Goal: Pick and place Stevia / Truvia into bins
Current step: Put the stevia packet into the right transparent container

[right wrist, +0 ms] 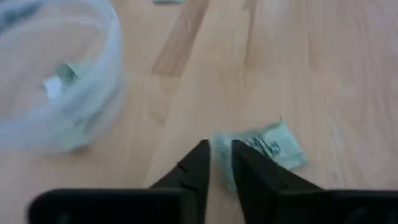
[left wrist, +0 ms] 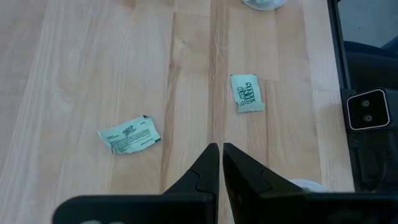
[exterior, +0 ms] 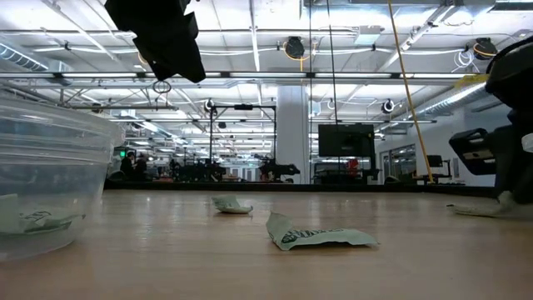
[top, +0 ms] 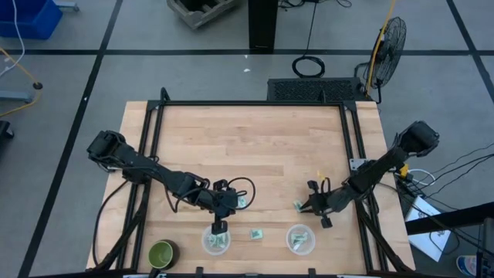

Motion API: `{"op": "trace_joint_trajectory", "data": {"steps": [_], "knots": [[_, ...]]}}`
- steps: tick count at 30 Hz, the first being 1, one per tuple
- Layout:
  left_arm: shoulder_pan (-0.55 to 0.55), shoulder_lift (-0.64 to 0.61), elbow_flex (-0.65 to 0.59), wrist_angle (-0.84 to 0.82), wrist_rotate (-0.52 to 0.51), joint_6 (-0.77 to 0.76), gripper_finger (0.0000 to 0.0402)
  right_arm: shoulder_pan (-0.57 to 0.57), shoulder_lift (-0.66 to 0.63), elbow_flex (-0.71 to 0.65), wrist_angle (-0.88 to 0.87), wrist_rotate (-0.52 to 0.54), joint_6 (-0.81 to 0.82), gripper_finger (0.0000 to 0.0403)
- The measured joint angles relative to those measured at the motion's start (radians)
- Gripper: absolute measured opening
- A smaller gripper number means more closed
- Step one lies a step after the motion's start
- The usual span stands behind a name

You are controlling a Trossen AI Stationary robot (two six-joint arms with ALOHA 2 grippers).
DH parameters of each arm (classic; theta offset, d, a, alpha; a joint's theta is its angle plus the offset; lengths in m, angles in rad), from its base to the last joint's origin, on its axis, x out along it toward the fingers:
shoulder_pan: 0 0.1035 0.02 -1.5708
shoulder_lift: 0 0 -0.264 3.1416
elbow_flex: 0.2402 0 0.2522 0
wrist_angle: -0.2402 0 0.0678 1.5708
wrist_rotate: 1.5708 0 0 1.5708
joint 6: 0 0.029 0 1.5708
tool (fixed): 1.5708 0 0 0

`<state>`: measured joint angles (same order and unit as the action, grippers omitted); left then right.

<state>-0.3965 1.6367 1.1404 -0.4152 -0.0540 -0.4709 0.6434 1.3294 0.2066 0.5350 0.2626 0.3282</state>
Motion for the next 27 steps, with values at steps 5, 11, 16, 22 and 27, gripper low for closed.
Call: {"op": "trace_joint_trajectory", "data": {"steps": [5, 11, 16, 22, 27], "knots": [[0.0, 0.0, 0.0, 0.0, 0.0, 0.0, 0.0026, 0.0, -0.067, 0.0, 0.033, 0.007, -0.041, 0.0006], [0.0, 0.0, 0.0, 0.0, 0.0, -0.008, 0.0026, 0.001, -0.198, 0.0, 0.027, 0.026, -0.088, 0.0006], [-0.005, 0.0, 0.0, 0.0, 0.0, -0.003, 0.0026, 0.001, -0.219, 0.0, -0.122, -0.003, -0.036, 0.0014], [-0.005, 0.0, 0.0, 0.0, 0.0, -0.001, 0.0026, 0.0, -0.184, 0.0, -0.16, -0.003, 0.015, 0.0082], [-0.005, 0.0, 0.0, 0.0, 0.0, -0.001, 0.0026, 0.001, -0.143, 0.0, -0.144, -0.005, -0.01, 0.0141]]}}
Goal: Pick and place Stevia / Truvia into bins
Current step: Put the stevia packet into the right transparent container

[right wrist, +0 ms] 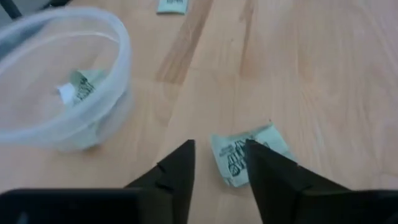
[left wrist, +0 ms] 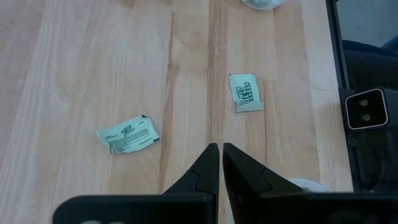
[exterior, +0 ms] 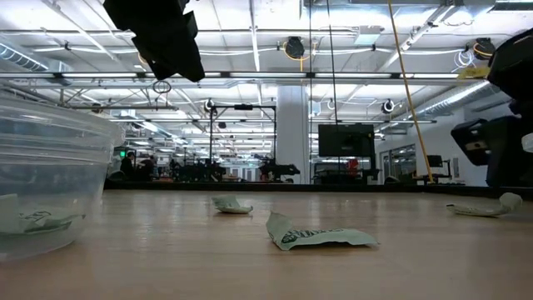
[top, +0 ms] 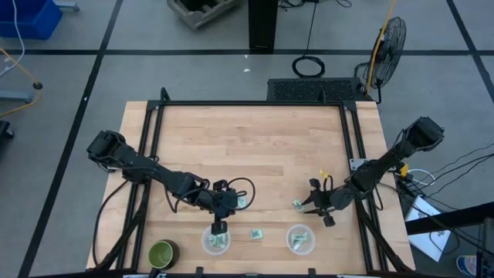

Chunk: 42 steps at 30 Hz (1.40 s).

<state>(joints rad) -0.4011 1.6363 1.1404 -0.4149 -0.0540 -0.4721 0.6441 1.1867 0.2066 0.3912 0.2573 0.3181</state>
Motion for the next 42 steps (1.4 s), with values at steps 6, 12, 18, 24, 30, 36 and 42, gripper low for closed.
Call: {"op": "trace_joint_trajectory", "data": {"steps": [6, 12, 18, 24, 30, 36, 42], "knots": [[0.0, 0.0, 0.0, 0.0, 0.0, 0.0, 0.0026, 0.0, 0.072, 0.0, 0.002, 0.0, 0.0, 0.017], [0.001, 0.0, 0.0, 0.0, 0.0, 0.007, 0.0026, 0.0, 0.142, 0.0, 0.076, 0.003, -0.012, 0.015], [0.001, 0.0, 0.0, 0.0, 0.0, 0.006, 0.0026, 0.0, 0.165, 0.001, 0.096, 0.004, -0.013, 0.0082], [0.0, 0.0, 0.0, 0.0, 0.0, 0.006, 0.0026, -0.001, 0.165, 0.0, 0.162, 0.055, 0.001, 0.0022], [0.001, 0.0, 0.0, 0.0, 0.0, 0.005, 0.0026, -0.001, 0.166, 0.0, 0.173, 0.055, 0.01, 0.0002], [0.001, 0.0, 0.0, 0.0, 0.0, 0.003, 0.0026, -0.001, 0.162, 0.0, 0.188, 0.055, 0.003, 0.0001], [0.001, 0.0, 0.0, 0.0, 0.0, 0.004, 0.0026, -0.001, 0.162, 0.0, 0.207, 0.053, 0.003, 0.0001]]}}
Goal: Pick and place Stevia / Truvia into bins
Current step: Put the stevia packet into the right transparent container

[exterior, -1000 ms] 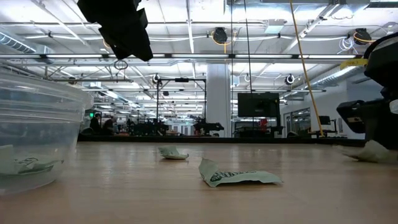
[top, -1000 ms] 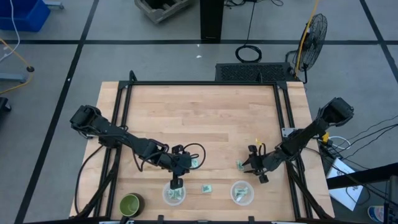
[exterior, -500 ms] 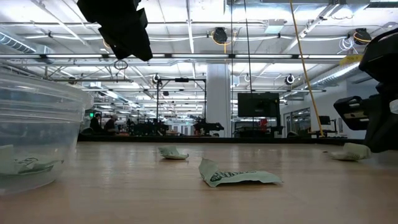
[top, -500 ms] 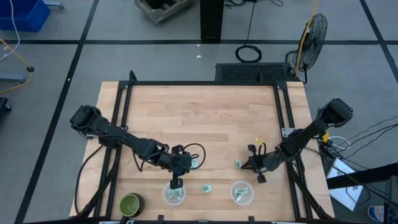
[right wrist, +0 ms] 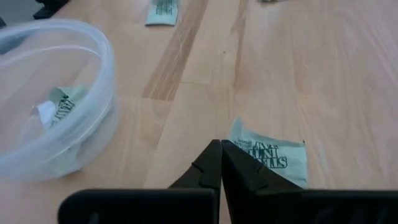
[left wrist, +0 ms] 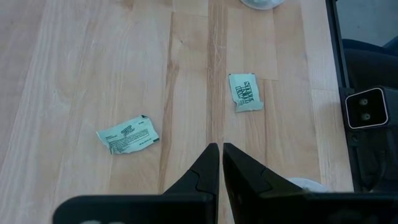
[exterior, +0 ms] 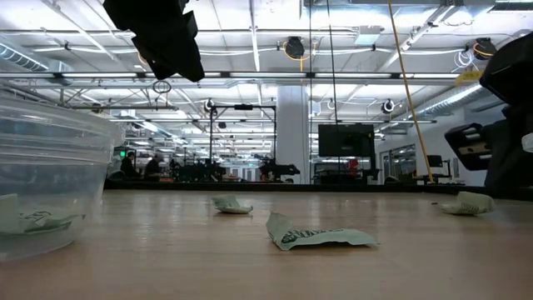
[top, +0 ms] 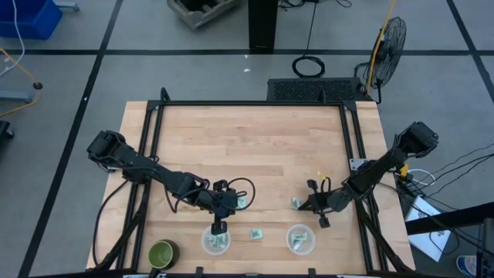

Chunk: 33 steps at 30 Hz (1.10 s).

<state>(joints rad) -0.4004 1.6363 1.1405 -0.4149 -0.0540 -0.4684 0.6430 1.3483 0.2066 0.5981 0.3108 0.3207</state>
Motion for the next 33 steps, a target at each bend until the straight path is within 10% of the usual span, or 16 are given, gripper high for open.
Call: {"op": "trace_joint_trajectory", "data": {"steps": [18, 33], "knots": [[0.0, 0.0, 0.0, 0.0, 0.0, 0.001, 0.0026, -0.002, 0.046, 0.0, 0.064, 0.001, -0.078, 0.0161], [0.0, 0.0, 0.0, 0.0, 0.0, 0.048, 0.0026, -0.047, 0.228, 0.001, 0.222, 0.003, -0.099, 0.0128]]}}
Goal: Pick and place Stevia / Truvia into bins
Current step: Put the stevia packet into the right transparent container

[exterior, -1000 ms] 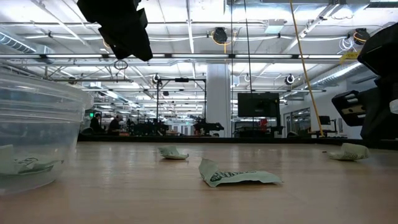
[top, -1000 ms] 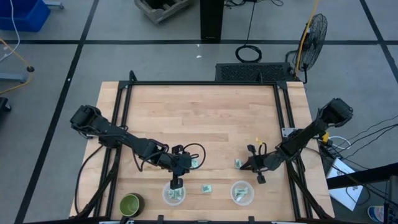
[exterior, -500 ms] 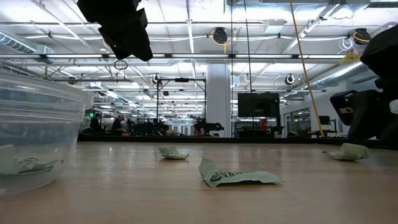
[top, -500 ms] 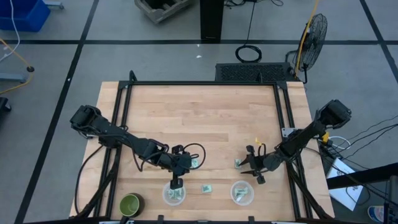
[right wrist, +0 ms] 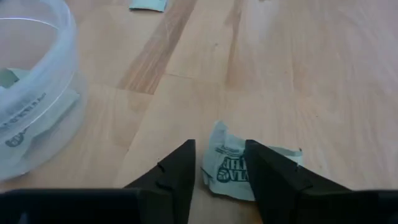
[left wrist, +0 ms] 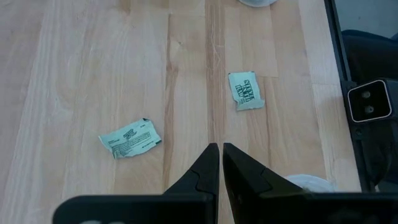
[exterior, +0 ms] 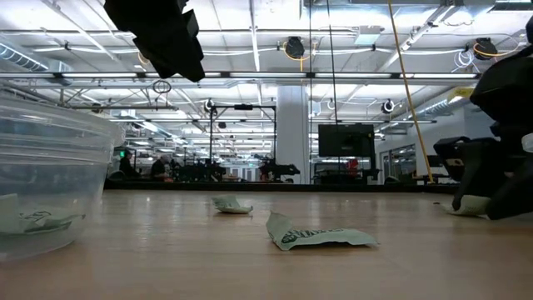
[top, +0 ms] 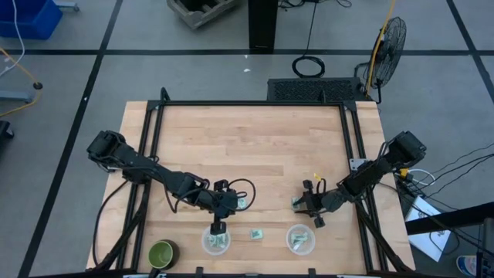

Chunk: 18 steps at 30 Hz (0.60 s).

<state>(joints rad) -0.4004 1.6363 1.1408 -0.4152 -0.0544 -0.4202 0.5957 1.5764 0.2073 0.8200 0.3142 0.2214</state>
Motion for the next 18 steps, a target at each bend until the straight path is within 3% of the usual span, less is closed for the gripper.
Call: {"op": "trace_joint_trajectory", "data": {"steps": [10, 18], "knots": [[0.0, 0.0, 0.0, 0.0, 0.0, 0.031, 0.0026, 0.0, -0.025, 0.0, 0.005, -0.001, -0.009, 0.001], [0.0, 0.0, 0.0, -0.001, 0.0, 0.03, 0.0026, 0.009, -0.134, -0.001, 0.124, -0.023, -0.061, 0.0002]]}}
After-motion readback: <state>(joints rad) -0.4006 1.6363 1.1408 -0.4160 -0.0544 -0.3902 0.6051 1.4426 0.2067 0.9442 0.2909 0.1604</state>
